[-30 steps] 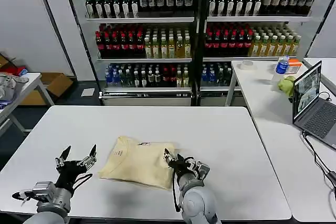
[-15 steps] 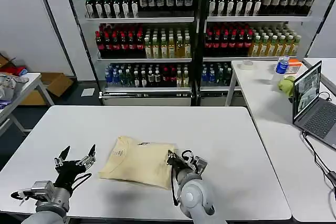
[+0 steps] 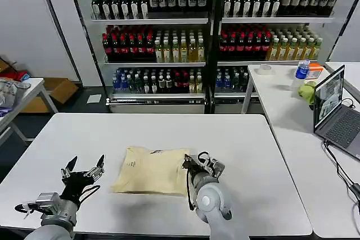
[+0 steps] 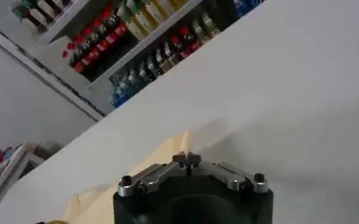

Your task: Fold and organize the clothes.

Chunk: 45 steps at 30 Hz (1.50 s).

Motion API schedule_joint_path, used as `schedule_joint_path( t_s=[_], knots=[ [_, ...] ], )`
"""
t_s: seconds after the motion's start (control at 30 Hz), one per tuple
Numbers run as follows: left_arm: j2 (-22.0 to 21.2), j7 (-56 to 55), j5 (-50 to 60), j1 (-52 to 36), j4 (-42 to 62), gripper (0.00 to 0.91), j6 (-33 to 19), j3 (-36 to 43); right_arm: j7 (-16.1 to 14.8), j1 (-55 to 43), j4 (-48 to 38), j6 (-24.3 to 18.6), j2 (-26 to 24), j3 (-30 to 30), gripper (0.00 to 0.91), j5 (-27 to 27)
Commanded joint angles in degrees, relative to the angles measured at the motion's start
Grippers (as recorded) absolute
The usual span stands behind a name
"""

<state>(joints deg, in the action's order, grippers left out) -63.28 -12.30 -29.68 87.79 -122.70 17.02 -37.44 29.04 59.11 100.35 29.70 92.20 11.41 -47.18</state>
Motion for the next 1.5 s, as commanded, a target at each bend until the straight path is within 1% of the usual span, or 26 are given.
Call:
schedule_joint_path(
  t_s=[0.03,0.2,0.3,0.33,0.37,0.4,0.43,0.47,0.5,0.53,0.57,0.6,0.63,0.7,0.8,0.83,0.87,0.9,0.97,1.0,1.1,1.33,1.5],
  knots=[
    [0.03,0.03,-0.07,-0.28,0.32,0.907,0.17,0.05,0.17,-4.27,-1.14,2.43,-2.0,2.31,0.0,-0.31],
    [0.09,0.03,-0.1,-0.5,0.55,0.907,0.29,0.29,-0.77,-5.59,-2.32,3.4,-4.48,3.23,0.0,0.09],
    [-0.01,0.03,-0.04,-0.71,0.49,0.907,0.43,0.58,-1.57,-5.48,-2.33,3.48,-5.15,3.29,0.0,1.75],
    [-0.01,0.03,-0.02,-0.76,0.47,0.907,0.47,0.65,-1.71,-5.42,-2.22,3.52,-5.29,3.39,0.071,1.91],
    [0.01,0.04,-0.03,-0.82,0.44,0.907,0.5,0.69,-2.12,-5.25,-1.99,3.54,-5.65,3.47,0.252,2.46],
    [0.03,0.03,-0.05,-0.84,0.41,0.907,0.52,0.77,-2.86,-4.87,-1.65,3.52,-5.98,3.47,0.907,3.31],
    [0.08,0.03,-0.04,-0.82,0.4,0.907,0.56,0.81,-3.46,-4.58,-1.38,3.5,-6.39,3.33,0.907,4.39],
    [0.11,0.02,0.03,-0.81,0.36,0.907,0.57,0.93,-4.74,-4.01,-0.8,3.44,-7.12,2.97,0.907,7.83],
    [0.13,0.04,0.0,-0.81,0.21,0.907,0.62,1.02,-6.19,-3.12,-0.38,3.35,-7.54,2.78,0.907,10.1],
    [0.09,0.04,-0.02,-0.83,0.03,0.907,0.67,1.02,-7.86,-2.18,0.54,2.53,-8.43,2.64,0.907,14.03],
    [0.03,0.05,-0.03,-0.91,-0.07,0.907,0.68,1.0,-8.93,-1.03,1.26,0.72,-9.28,2.45,0.907,17.22],
    [-0.08,0.06,-0.03,-1.03,-0.04,0.907,0.69,1.0,-11.21,1.03,2.44,-2.03,-10.63,2.36,0.907,22.37],
    [-0.14,0.07,-0.02,-1.1,0.07,0.907,0.67,1.03,-11.87,1.98,2.78,-4.38,-11.24,2.34,0.907,24.52],
    [-0.28,0.07,0.06,-1.19,0.28,0.907,0.61,1.19,-14.0,5.9,5.5,-10.01,-13.47,2.46,0.907,31.5],
    [-0.48,0.06,0.11,-1.08,0.01,0.907,0.52,1.28,-15.41,10.19,9.37,-16.81,-15.55,3.36,0.907,37.01],
    [-0.53,0.07,0.11,-0.97,-0.18,0.907,0.49,1.28,-15.48,10.71,9.63,-17.44,-15.62,3.44,0.907,37.57],
    [-0.52,0.07,0.13,-0.91,-0.21,0.907,0.43,1.31,-15.92,12.54,11.52,-19.32,-15.95,4.18,0.907,39.33],
    [-0.48,0.07,0.26,-0.8,-0.23,0.907,0.37,1.42,-16.41,14.5,13.39,-20.12,-15.91,5.03,0.907,40.95],
    [-0.42,0.11,0.54,-0.67,-0.31,0.907,0.31,1.56,-16.56,16.86,15.95,-19.78,-15.49,5.91,0.907,42.76],
    [-0.39,0.15,0.54,-0.63,-0.37,0.907,0.31,1.56,-16.59,18.55,17.04,-19.95,-14.57,6.49,0.907,44.93],
    [-0.21,0.36,0.49,-0.53,-0.94,0.907,0.47,1.52,-16.67,22.26,19.3,-21.5,-13.06,7.27,0.907,48.81],
    [0.4,1.05,0.08,-0.4,-1.81,0.907,0.51,0.93,-16.61,28.32,23.6,-22.58,-12.67,8.44,0.907,51.89],
    [0.14,1.42,-0.03,-0.27,-1.98,0.907,0.62,0.8,-16.57,30.98,25.69,-22.19,-11.76,9.57,0.907,52.0]
  ],
)
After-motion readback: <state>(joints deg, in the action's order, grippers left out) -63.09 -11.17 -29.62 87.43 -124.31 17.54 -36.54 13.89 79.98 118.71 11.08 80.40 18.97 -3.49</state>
